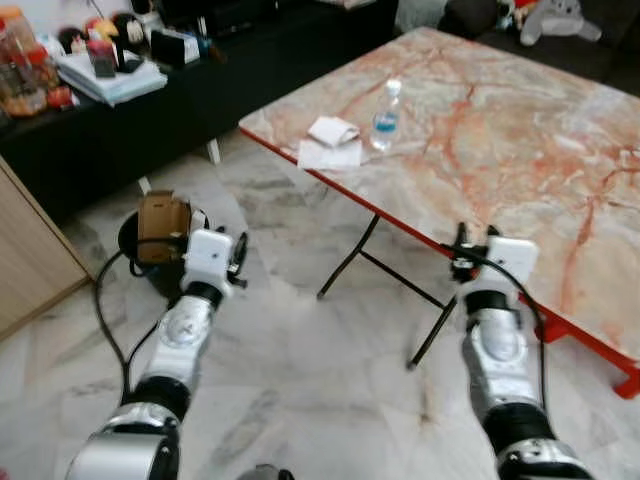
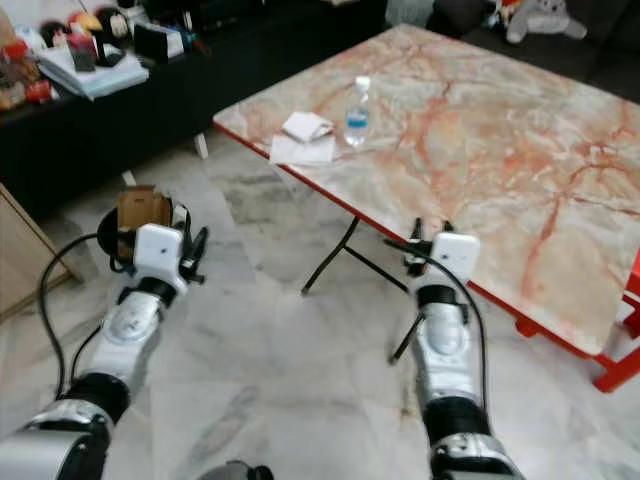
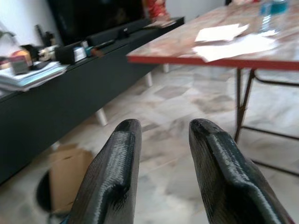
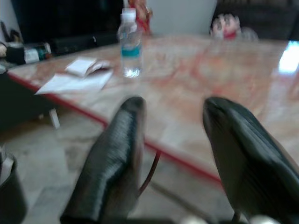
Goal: Picking trash to rubbish bin
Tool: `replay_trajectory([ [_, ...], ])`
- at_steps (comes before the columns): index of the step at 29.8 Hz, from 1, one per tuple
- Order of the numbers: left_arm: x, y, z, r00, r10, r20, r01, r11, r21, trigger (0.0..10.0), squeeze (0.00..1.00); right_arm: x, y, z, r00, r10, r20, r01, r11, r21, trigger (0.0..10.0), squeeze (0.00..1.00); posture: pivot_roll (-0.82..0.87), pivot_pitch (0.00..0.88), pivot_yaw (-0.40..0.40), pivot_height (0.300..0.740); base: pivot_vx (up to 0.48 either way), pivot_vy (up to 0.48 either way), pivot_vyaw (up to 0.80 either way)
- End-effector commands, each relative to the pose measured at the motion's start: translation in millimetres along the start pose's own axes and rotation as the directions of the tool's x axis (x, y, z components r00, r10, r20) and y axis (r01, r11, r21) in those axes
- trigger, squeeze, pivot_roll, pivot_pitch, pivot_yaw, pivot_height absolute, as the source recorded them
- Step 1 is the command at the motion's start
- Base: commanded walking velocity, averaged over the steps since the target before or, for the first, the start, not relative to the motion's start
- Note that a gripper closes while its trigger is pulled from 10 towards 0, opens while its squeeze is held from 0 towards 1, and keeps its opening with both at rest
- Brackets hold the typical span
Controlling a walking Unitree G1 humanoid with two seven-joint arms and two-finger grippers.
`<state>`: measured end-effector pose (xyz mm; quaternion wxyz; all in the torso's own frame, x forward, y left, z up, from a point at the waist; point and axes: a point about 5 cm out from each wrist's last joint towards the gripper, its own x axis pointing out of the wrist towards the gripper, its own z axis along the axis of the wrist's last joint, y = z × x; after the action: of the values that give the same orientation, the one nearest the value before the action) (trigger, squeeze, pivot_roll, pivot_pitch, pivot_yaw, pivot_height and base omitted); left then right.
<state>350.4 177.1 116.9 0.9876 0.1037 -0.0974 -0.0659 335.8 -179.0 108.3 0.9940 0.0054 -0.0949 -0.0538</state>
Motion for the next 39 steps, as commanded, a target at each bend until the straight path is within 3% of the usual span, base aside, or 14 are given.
replay_trajectory([
  [1, -0.1, -4.2, -1, 1.000, -0.010, -0.005, 0.010, 1.000, -0.011, 10.0, 0.00, 0.5, -5.8, 1, 1.000, -0.012, 0.001, 0.012, 1.000, -0.006, 10.0, 0.00, 0.13, 0.131, -0.014, 0.740, 0.000, 0.382, 0.00],
  [12, 4.3, -2.2, 3, 1.000, 0.002, 0.000, -0.002, 0.999, -0.042, 10.0, 0.00, 0.7, -4.6, 1, 1.000, -0.010, 0.002, 0.010, 1.000, 0.003, 10.0, 0.00, 0.13, 0.133, -0.011, 0.740, 0.000, 0.370, 0.00],
  [24, 12.7, -12.5, 6, 0.998, -0.049, -0.035, 0.046, 0.995, -0.089, 10.0, 0.00, 0.8, -1.2, 1, 1.000, -0.008, 0.002, 0.008, 1.000, 0.018, 10.0, 0.00, 0.13, 0.133, -0.005, 0.740, 0.000, 0.000, 0.00],
  [31, 13.4, -9.2, 6, 0.998, -0.038, -0.040, 0.032, 0.991, -0.130, 10.0, 0.00, 1.1, -1.0, 0, 1.000, -0.011, -0.010, 0.011, 1.000, 0.022, 10.0, 0.00, 0.13, 0.133, -0.004, 0.740, 0.000, 0.000, 0.00],
  [39, 12.6, -5.9, 5, 0.998, -0.026, -0.053, 0.020, 0.993, -0.118, 10.0, 0.00, 1.1, 1.8, -1, 1.000, -0.001, -0.022, 0.001, 1.000, 0.023, 10.0, 0.00, 0.12, 0.133, -0.003, 0.740, 0.000, 0.000, -0.76],
])
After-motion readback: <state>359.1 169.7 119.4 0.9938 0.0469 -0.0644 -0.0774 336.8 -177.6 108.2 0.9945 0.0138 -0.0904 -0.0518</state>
